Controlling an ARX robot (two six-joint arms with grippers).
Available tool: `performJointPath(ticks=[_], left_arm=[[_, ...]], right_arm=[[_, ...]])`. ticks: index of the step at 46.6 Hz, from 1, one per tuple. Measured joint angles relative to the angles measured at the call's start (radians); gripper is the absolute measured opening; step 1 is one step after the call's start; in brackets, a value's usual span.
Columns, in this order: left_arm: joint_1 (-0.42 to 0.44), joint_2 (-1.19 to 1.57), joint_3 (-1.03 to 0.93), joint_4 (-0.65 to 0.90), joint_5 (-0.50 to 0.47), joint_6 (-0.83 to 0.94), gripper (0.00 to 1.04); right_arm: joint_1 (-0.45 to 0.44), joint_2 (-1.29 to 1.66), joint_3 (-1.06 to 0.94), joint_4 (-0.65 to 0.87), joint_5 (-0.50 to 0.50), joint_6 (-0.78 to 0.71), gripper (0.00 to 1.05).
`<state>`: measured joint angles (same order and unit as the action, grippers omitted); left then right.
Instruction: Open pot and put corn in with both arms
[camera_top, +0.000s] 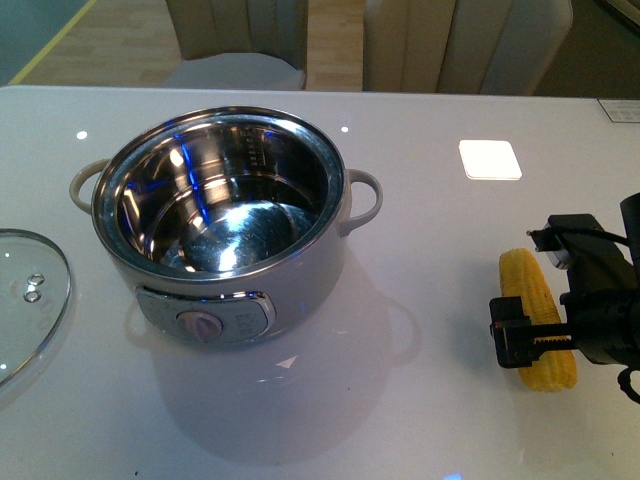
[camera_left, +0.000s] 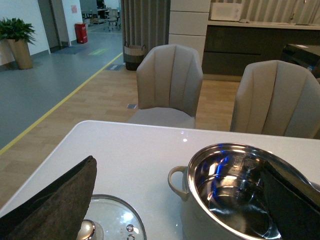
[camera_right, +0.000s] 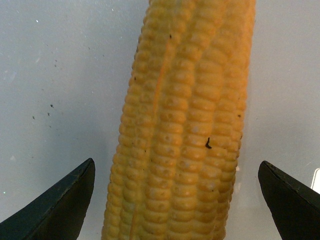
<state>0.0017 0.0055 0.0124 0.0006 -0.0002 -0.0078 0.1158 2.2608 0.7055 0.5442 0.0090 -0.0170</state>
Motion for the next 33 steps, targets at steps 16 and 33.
performJointPath(ticks=[16,33], left_arm=[[0.000,0.000,0.000,0.000,0.000,0.000,0.98],[0.000,0.000,0.000,0.000,0.000,0.000,0.98]], right_arm=[[0.006,0.012,-0.035,0.035,-0.002,-0.025,0.44],[0.021,-0.268,-0.164,-0.031,-0.121,-0.072,0.27]])
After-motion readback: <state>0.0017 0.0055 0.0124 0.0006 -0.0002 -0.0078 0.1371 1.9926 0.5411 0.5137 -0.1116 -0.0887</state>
